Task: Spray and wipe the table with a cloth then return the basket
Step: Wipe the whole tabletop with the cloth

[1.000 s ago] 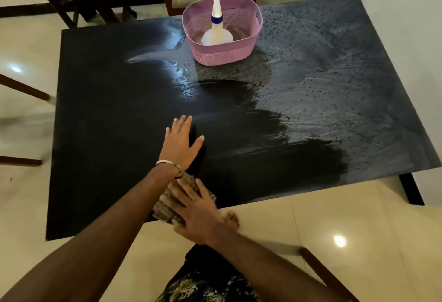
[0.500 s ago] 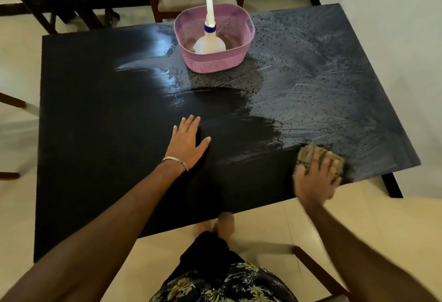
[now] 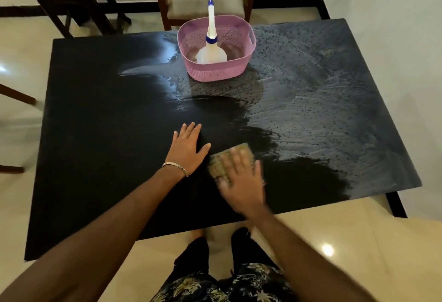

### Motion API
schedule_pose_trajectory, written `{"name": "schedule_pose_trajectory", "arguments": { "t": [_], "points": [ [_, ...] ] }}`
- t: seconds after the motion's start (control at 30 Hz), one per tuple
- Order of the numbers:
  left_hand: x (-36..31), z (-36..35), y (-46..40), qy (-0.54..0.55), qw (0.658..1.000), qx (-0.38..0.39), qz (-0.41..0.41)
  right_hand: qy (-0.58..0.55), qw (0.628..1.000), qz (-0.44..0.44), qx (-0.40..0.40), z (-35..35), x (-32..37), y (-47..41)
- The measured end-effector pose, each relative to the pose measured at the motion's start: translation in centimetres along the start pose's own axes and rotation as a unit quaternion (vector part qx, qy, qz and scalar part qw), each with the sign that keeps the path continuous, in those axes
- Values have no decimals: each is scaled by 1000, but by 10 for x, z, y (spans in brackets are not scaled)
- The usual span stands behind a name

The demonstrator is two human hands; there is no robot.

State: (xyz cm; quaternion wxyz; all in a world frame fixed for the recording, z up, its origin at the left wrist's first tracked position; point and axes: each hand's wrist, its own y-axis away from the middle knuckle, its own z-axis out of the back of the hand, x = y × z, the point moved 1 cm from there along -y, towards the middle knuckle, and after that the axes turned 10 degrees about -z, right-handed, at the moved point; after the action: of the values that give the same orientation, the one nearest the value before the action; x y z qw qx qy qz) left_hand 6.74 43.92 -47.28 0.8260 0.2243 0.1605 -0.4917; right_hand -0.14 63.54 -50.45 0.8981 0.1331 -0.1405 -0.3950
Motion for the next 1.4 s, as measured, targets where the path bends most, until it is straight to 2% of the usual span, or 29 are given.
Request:
{"name": "schedule_pose_trajectory", "arguments": {
  "t": [0.1, 0.2, 0.27, 0.33, 0.4, 0.47, 0.57, 0.67, 0.77, 0.83, 0.93, 1.03, 1.1, 1.17, 1.23, 1.33, 1.4],
  "points": [
    [-18, -7, -8, -10, 1000, 2, -1, -5, 987, -155, -32, 27, -124, -32],
    [-46, -20, -18, 3, 1000, 3, 7, -40, 957, -285, -35, 54, -249, -42],
    [-64, -30, -23, 16, 1000, -6, 16, -58, 942, -329, -30, 68, -301, -45],
    [-83, -39, -31, 23, 999, -9, 23, -76, 931, -355, -37, 74, -318, -53],
    [-99, -47, -39, 28, 999, -15, 27, -71, 944, -319, -50, 74, -301, -58],
    [-110, -50, -45, 30, 999, -27, 32, -32, 976, -210, -52, 64, -256, -57],
    [-123, -51, -50, 19, 998, -38, 36, -2, 998, -40, -48, 43, -174, -45],
    [-135, -52, -51, 11, 999, -31, 38, 18, 992, 124, 21, 22, -113, -18],
    [-144, -57, -54, 11, 999, -16, 41, 19, 975, 219, 33, 16, -128, -1],
    [-150, -63, -59, 8, 999, -16, 26, 24, 981, 191, 2, 17, -177, 0],
    [-160, -71, -69, 1, 1000, -16, 0, -6, 998, -33, -60, 35, -287, -10],
    [-174, -78, -76, 2, 1000, -6, -30, -17, 974, -217, -66, 58, -386, -18],
    [-182, -82, -79, 0, 999, 6, -45, -51, 953, -291, -72, 65, -402, -23],
    [-189, -89, -81, -4, 998, 21, -54, -76, 934, -336, -92, 59, -373, -23],
    [-195, -96, -85, -4, 997, 35, -62, -69, 947, -296, -105, 45, -317, -12],
    [-206, -104, -93, -8, 996, 52, -77, -29, 988, -126, -87, 16, -228, 26],
    [-215, -108, -100, -6, 994, 61, -85, -13, 999, -19, -45, 2, -202, 48]
  ]
}}
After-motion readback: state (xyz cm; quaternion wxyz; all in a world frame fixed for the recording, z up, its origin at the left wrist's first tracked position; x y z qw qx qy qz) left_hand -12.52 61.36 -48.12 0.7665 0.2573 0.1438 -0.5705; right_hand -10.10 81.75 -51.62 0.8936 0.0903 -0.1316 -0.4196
